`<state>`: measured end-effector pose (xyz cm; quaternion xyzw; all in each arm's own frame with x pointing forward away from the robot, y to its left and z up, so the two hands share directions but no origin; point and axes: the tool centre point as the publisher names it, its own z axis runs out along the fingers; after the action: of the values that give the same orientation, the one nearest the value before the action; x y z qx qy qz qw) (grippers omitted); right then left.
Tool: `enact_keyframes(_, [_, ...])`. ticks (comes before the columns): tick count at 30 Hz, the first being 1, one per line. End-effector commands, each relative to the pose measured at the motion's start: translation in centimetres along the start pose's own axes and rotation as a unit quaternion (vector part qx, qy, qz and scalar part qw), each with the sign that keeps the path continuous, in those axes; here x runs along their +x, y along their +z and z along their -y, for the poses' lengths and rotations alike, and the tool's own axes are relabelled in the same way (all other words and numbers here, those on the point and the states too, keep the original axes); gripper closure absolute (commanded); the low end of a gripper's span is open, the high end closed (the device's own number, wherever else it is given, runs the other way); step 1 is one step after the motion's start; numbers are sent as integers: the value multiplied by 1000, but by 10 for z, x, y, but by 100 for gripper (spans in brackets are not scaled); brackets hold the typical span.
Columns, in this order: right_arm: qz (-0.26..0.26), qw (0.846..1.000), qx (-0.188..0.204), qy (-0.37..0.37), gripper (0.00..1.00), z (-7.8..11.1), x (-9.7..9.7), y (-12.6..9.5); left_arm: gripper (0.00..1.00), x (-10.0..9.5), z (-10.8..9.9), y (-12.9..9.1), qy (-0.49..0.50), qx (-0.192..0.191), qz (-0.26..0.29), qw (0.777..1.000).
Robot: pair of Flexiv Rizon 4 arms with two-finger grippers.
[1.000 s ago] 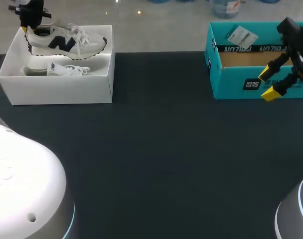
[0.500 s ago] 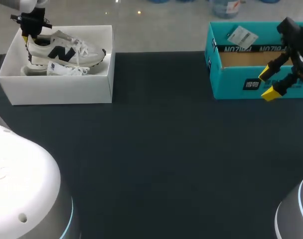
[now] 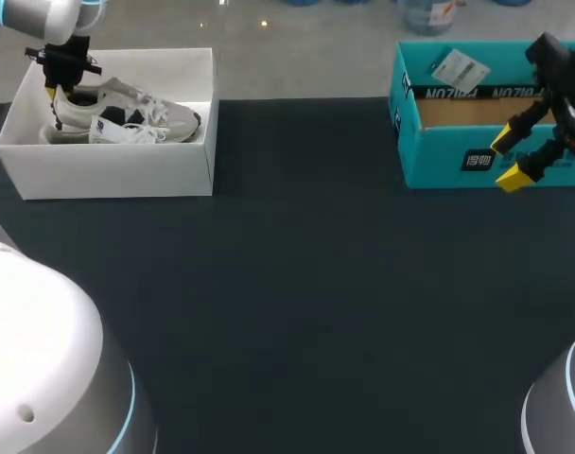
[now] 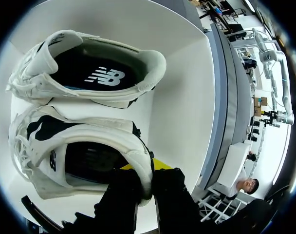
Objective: Take the shoe out of the shoebox, open the shoe tongue, remove and reinsert the insole, then place the shoe into the shoebox
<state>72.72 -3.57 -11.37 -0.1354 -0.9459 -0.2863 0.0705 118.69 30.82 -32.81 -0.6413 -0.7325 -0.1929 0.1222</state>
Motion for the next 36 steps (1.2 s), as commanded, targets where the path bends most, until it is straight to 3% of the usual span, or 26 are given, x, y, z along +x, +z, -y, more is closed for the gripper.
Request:
enact_keyframes(1, [-1, 1000, 2, 0, 0, -1, -1, 1, 100, -4, -5, 7, 1, 2, -4, 1000])
enact_keyframes(6, [-1, 1000, 2, 0, 0, -1, -1, 1, 100, -6, -4, 12, 1, 8, -9, 1000])
enact_keyframes(7, [-1, 1000, 2, 0, 0, -1, -1, 1, 63, -6, -3, 13, 5, 11, -8, 1000])
enact_keyframes(8, [-1, 1000, 2, 0, 0, -1, -1, 1, 53, -6, -3, 13, 5, 12, -7, 1000])
enact_keyframes(9, [-1, 1000, 2, 0, 0, -1, -1, 1, 22, -6, -2, 13, 7, 12, -7, 1000])
enact_keyframes(10, [-1, 1000, 2, 0, 0, -1, -1, 1, 2, -6, -2, 13, 7, 13, -7, 1000])
enact_keyframes(21, [-1, 1000, 2, 0, 0, -1, -1, 1, 0, -1, 1, -4, -5, 3, 12, 1000])
enact_keyframes(31, [-1, 1000, 2, 0, 0, -1, -1, 1, 0, 14, 17, -55, -43, -1, 75, 996])
enact_keyframes(36, [-1, 1000, 2, 0, 0, -1, -1, 1, 0, 23, 36, -78, -37, 15, 122, 992])
